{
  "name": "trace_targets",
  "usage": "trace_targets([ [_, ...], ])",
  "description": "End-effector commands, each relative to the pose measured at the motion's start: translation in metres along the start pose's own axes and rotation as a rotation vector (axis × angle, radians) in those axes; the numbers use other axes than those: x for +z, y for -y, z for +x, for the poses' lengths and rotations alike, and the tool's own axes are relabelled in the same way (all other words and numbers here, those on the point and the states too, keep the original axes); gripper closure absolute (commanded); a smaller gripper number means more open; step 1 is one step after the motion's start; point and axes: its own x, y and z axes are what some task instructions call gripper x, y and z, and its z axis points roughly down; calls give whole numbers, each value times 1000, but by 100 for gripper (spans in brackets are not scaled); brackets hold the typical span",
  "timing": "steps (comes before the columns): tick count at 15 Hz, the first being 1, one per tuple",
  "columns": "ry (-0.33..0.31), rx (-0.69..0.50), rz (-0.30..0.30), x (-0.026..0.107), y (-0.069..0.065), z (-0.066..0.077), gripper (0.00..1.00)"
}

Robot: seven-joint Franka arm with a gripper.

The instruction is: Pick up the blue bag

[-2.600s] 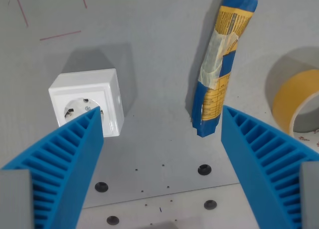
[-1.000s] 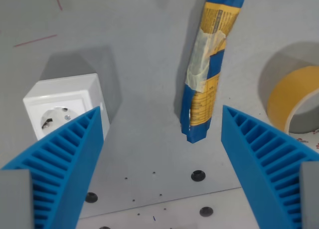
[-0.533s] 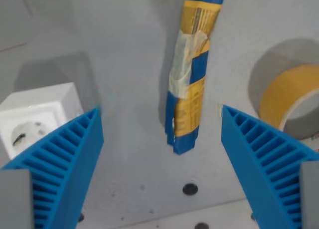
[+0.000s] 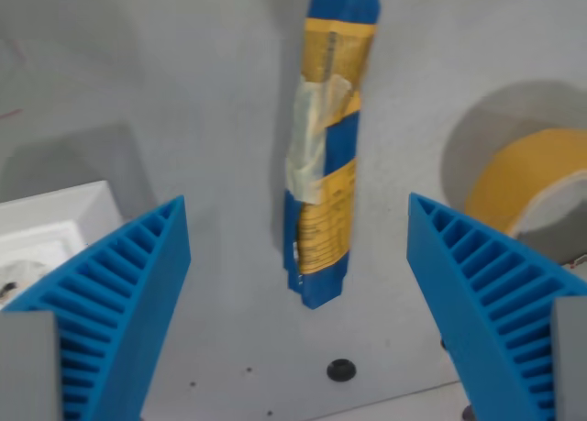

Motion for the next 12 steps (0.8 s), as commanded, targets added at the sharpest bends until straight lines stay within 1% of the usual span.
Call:
trace_targets([
  [1, -123, 72, 60, 15, -7, -5, 0],
  [3, -120, 78, 61, 17, -8, -5, 0],
  [7, -113, 92, 55, 16, -14, -5, 0],
  [10, -122, 91, 56, 21, -18, -8, 0],
  [12, -129, 87, 58, 26, -19, -8, 0],
])
